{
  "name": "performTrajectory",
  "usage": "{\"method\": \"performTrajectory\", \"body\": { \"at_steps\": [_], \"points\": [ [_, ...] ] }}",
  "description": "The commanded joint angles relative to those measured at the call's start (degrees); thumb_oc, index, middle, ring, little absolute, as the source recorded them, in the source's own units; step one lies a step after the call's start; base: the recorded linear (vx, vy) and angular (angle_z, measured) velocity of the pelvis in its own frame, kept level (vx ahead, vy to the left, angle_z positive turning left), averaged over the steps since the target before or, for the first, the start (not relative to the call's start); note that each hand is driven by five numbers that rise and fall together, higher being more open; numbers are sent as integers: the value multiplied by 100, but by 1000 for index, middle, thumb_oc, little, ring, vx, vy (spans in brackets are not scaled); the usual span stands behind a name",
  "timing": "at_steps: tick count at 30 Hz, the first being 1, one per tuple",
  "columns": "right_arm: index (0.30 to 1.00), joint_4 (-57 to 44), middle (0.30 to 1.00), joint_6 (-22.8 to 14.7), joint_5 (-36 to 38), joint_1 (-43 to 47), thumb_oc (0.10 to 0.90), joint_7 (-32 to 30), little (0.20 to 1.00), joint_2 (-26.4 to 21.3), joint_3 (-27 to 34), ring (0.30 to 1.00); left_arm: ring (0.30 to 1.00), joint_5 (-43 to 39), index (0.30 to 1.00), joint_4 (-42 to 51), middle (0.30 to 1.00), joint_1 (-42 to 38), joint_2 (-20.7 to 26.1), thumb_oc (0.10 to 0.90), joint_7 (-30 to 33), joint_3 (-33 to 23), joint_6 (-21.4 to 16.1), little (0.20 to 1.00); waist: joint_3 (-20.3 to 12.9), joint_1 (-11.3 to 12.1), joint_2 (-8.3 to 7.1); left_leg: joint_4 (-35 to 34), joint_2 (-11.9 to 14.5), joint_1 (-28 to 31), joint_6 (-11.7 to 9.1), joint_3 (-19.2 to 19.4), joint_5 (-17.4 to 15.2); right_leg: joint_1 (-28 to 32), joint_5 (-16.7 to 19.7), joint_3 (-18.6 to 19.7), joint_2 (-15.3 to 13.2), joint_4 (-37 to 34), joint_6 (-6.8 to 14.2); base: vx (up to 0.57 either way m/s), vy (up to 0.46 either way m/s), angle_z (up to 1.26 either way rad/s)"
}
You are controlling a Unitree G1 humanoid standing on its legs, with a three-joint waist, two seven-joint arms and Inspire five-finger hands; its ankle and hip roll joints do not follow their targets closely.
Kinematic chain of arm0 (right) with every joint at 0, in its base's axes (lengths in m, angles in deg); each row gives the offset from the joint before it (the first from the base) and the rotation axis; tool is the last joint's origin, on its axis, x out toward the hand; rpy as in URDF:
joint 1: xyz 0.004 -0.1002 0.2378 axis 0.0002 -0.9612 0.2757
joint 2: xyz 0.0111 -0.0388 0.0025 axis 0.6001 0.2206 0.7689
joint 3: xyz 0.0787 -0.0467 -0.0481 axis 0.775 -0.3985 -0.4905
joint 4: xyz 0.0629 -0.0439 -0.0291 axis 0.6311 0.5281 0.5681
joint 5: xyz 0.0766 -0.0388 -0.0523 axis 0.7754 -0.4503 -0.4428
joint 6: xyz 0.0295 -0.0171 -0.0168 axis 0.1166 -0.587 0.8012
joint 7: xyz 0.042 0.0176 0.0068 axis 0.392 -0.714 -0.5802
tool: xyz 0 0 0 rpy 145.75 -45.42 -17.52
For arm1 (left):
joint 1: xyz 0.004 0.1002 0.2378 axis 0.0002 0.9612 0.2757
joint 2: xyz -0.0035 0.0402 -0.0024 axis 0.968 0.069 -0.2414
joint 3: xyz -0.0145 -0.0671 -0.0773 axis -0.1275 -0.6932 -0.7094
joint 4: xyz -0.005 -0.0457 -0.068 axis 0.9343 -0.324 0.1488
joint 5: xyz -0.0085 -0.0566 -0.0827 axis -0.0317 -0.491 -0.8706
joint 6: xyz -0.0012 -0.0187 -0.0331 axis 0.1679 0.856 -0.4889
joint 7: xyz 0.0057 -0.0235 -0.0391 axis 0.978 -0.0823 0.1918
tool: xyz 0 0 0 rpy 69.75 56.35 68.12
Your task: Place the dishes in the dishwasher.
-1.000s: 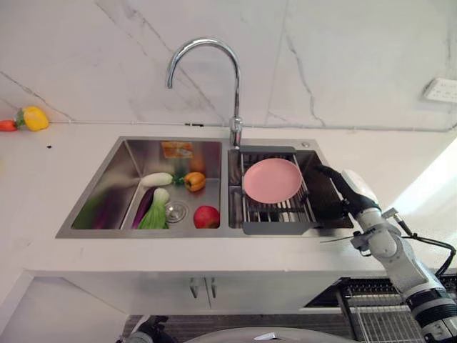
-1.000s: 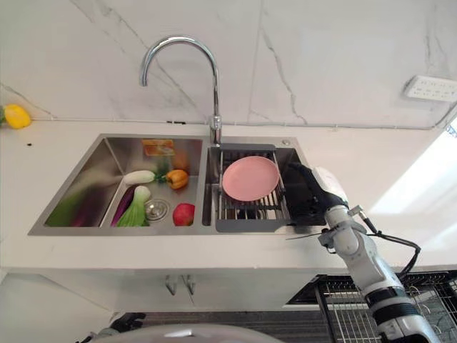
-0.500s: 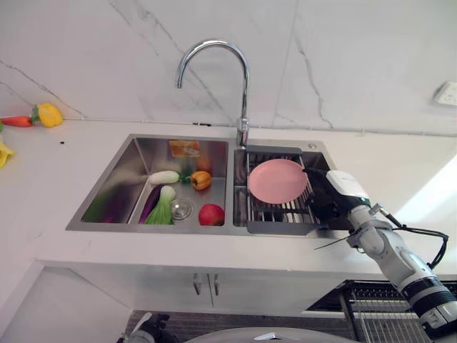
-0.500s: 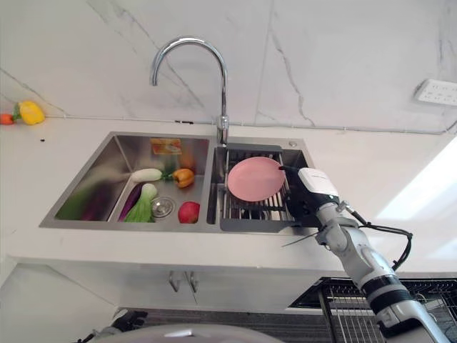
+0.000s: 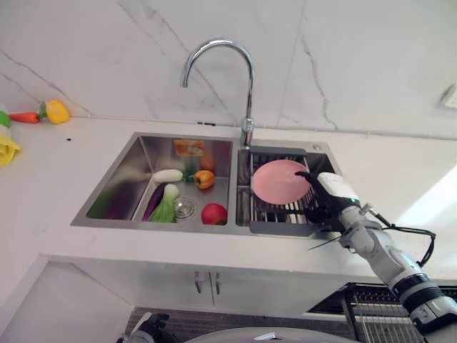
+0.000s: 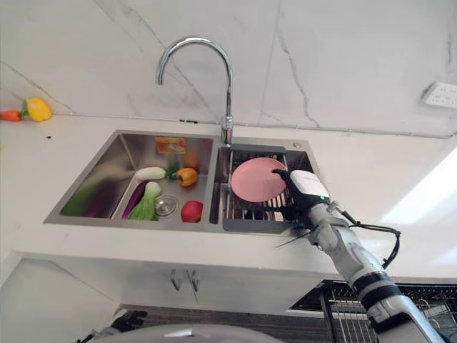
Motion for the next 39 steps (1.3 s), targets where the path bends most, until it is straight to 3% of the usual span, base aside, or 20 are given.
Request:
{"method": "performTrajectory", "body": {
  "at_steps": [1,11,12,13,14,20,31,39],
  "points": [
    [900,-49,900,-194,-195,1314,800,-343,900,-140,-14,900,900,191,900,-31,900,-285,28,800,33,424,-124,900,72,348,143,241,115,303,92,123,-783,-66,-422,-141,-246,291,230,19,-2,4],
    [900,92,900,-216,-477,1440,800,-272,900,-175,-380,900,900,197,900,-144,900,-256,18,800,50,428,-169,900,77,399,130,247,138,299,71,97,-775,-34,-444,-195,-229,279,218,4,-2,1],
    [771,123,771,-201,-508,1432,714,-318,771,-174,-366,771,900,203,900,-152,900,-249,14,800,56,431,-167,900,79,398,135,245,141,301,71,94,-776,-35,-447,-200,-228,282,218,13,-2,4],
    [493,179,493,-175,-506,1421,529,-415,493,-143,-318,493,900,208,900,-175,900,-254,0,800,66,440,-165,900,80,393,142,241,141,303,72,93,-774,-36,-446,-202,-227,283,219,11,4,3],
    [300,250,300,-141,-527,1403,400,-568,300,-98,-242,300,900,203,900,-214,900,-273,-11,800,89,446,-165,900,82,389,145,235,139,306,71,94,-771,-36,-444,-202,-230,283,221,13,5,3],
    [300,362,300,49,-982,1416,400,-1051,300,-35,-131,300,900,251,900,-333,900,-323,-84,800,180,448,-148,900,89,373,160,233,140,333,69,105,-787,-44,-452,-188,-234,304,219,0,0,0],
    [300,320,300,175,-710,1425,400,-1435,300,185,132,300,900,119,900,-453,900,-411,-162,800,401,428,-110,900,54,357,152,318,213,392,46,112,-828,-2,-536,-148,-189,349,168,0,0,0],
    [300,-739,300,147,-424,1497,400,-1614,300,-4,720,300,900,-26,900,-536,900,-430,-206,800,474,329,-94,900,52,287,137,301,216,411,54,130,-805,-35,-521,-104,-172,373,170,-22,7,-1]
  ]
}}
